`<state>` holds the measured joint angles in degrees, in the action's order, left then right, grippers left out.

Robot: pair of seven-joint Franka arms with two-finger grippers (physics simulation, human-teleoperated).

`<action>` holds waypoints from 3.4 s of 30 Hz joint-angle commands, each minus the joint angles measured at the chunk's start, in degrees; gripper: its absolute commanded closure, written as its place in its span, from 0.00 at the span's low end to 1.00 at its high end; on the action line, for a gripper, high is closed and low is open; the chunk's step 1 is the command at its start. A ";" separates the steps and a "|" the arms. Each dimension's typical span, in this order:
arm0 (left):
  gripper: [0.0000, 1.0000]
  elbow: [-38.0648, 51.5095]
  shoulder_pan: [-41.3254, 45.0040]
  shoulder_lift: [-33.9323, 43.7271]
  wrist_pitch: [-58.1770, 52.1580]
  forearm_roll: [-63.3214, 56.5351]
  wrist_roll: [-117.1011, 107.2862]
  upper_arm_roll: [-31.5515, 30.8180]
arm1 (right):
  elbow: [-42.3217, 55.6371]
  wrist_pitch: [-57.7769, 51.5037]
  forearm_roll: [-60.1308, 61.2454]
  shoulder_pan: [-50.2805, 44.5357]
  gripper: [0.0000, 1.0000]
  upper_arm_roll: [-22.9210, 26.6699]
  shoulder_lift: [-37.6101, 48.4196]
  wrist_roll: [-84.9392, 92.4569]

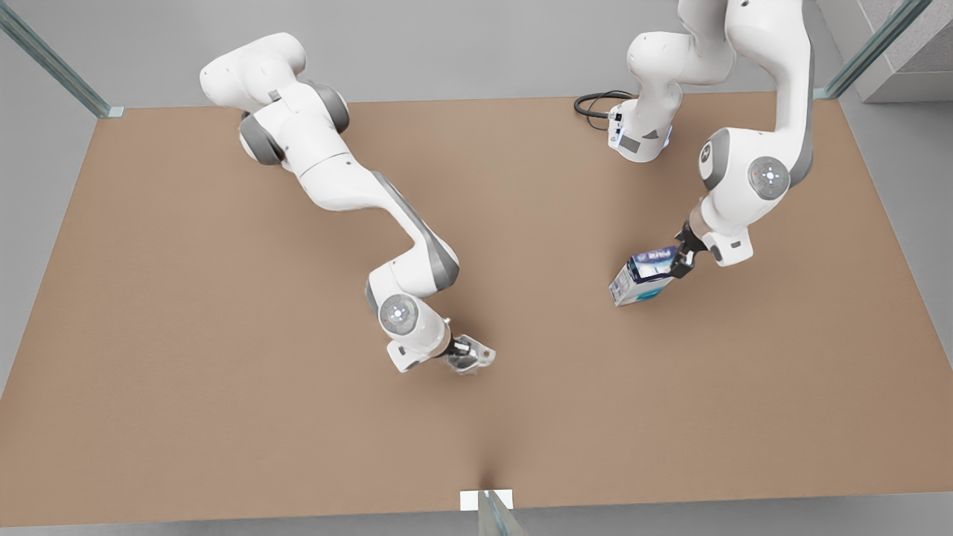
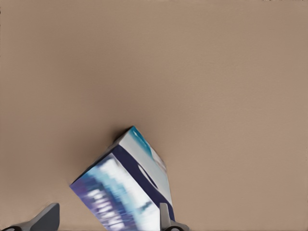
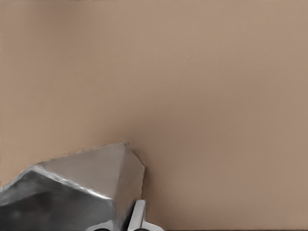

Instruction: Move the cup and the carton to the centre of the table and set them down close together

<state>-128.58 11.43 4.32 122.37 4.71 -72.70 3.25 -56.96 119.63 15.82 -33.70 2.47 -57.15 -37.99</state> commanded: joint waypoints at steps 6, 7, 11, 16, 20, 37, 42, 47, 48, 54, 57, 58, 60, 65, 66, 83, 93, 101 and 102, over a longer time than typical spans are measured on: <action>0.00 -2.37 0.08 -0.01 4.36 0.22 -7.54 0.00 | 1.33 3.33 -0.43 -1.10 0.79 -0.80 -2.79 -3.23; 0.00 -2.63 0.08 -0.01 4.63 0.22 -7.54 0.09 | 1.33 3.41 -0.44 -1.10 0.79 -0.88 -2.79 -3.23; 0.00 -4.92 0.08 0.25 6.39 0.30 -7.80 0.53 | 1.24 3.33 -0.43 -1.10 0.40 -0.80 -2.79 -3.23; 0.00 -6.15 0.17 0.34 7.18 0.22 -16.59 0.61 | 1.24 3.41 -0.52 -1.37 0.33 -0.71 -2.79 -3.14; 0.00 -6.94 0.17 0.60 7.09 0.22 -18.44 0.79 | 1.24 3.50 -0.52 -1.72 0.33 -0.62 -2.79 -2.88; 0.00 -6.94 0.17 -1.07 8.06 0.30 -18.53 0.79 | -2.54 5.79 -0.70 -8.75 0.25 6.59 0.99 -2.52; 0.00 -6.85 0.70 -2.21 8.23 0.30 -18.53 0.79 | -8.42 5.70 -1.23 -6.29 0.20 6.32 9.68 -2.52; 0.00 -6.85 0.79 -3.62 9.64 0.30 -18.53 0.79 | -23.54 -1.31 -3.06 0.48 0.00 6.24 30.68 1.78; 0.05 -6.85 0.79 -3.62 9.64 0.39 -18.53 0.79 | -23.54 -6.24 -7.55 2.05 0.00 6.24 34.11 2.48; 0.44 -6.33 1.23 -3.44 9.11 0.39 -18.44 0.70 | -26.00 -29.90 -8.34 27.28 0.00 6.06 49.41 36.59; 0.35 5.00 2.98 -4.40 -4.15 0.39 -21.25 -0.26 | -24.60 -32.88 -14.85 28.69 0.00 5.09 49.24 38.43; 0.35 11.85 4.48 -7.48 -10.48 0.39 -27.91 -2.37 | -23.63 -32.80 -14.67 28.78 0.00 5.18 48.71 38.52; 0.34 21.27 6.24 -11.96 -14.62 0.22 -45.15 -12.56 | -21.70 -32.53 -14.06 28.96 0.00 5.18 46.95 38.87; 0.32 35.86 9.23 -23.74 -13.57 -3.21 -47.44 -24.96 | -18.09 -32.62 -13.88 28.96 0.00 5.36 46.60 38.43; 0.32 36.04 9.23 -24.89 -12.60 -4.61 -47.18 -24.96 | -18.09 -32.53 -13.88 28.96 0.00 5.36 46.51 38.43; 0.28 30.15 9.40 -28.66 1.29 -10.33 -47.27 -24.17 | -18.01 -32.01 -13.79 28.69 0.00 5.27 44.93 38.52; 0.00 30.15 9.40 -30.07 2.52 -11.03 -47.71 -23.91 | -17.30 -32.01 -13.79 28.69 0.00 5.18 44.93 38.43; 0.00 30.15 9.23 -28.23 -2.13 -11.03 -47.44 -23.38 | -17.30 -31.57 -13.88 28.78 0.00 5.18 44.58 38.43; 0.00 30.23 9.23 -27.35 -5.20 -11.03 -47.27 -23.03 | -17.30 -31.57 -13.88 28.69 0.00 5.18 44.58 38.43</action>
<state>-98.35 20.61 -22.23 115.60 -6.32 -119.92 -19.78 -74.27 88.07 1.93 -5.03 7.64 -12.57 0.44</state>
